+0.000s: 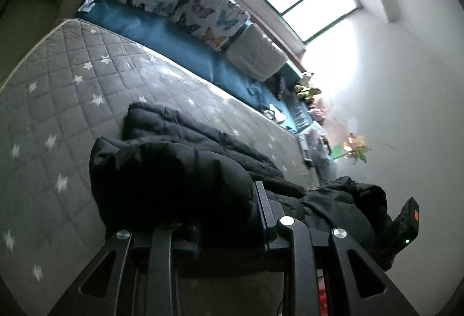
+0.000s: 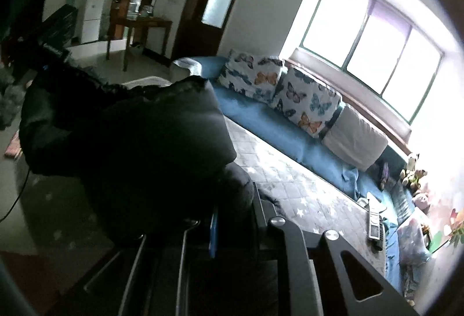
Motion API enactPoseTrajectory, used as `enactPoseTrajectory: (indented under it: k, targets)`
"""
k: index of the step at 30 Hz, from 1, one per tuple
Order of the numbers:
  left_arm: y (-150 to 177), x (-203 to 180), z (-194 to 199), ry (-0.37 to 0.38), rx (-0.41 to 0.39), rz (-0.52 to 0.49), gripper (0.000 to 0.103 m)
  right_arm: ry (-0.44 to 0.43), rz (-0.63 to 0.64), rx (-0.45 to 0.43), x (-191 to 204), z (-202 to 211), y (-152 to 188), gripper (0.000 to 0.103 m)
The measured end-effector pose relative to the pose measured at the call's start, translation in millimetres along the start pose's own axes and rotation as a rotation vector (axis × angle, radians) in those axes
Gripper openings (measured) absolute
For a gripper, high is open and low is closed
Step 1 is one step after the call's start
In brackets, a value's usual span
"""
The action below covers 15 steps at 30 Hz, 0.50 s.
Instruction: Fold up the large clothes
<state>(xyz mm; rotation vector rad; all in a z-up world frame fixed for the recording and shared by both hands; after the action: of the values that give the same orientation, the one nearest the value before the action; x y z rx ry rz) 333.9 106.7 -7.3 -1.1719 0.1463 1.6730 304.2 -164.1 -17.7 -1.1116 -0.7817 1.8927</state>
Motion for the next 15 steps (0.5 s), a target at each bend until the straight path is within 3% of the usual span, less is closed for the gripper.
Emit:
enactPoseTrajectory:
  k: [5, 8, 12, 15]
  targets:
    - [-61.7, 32.2, -63.0, -0.040, 0.048, 0.071, 0.030, -0.008, -0.083, 0.101, -17.5, -67.5, 2.1, 0.019]
    - [-81.7, 55.8, -96.0, -0.047, 0.085, 0.122, 0.030, -0.026, -0.142, 0.148, -24.8, -100.8, 8.7, 0.019]
    - [-86.0, 96.5, -128.1, -0.042, 0.119, 0.217, 0.032, -0.088, -0.271, 0.239, -33.0, -141.9, 23.0, 0.020]
    - [-85.3, 121.3, -146.2, -0.032, 0.141, 0.290, 0.035, -0.098, -0.299, 0.294, -29.3, -162.1, 36.7, 0.024]
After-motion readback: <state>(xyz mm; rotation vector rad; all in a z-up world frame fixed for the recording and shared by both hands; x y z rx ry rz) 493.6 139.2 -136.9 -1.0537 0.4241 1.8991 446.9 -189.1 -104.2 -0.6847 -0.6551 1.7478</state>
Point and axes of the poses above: each gripper's, at about its wrist camera, not at the fingertips, and z roughly against the way its jaws point, x to its left, y to its underside, the point moved 10 cm from there along -z, roughly the way its jaws point, and after that the axes turned 7 degrees about y, right-handed, at the moved point
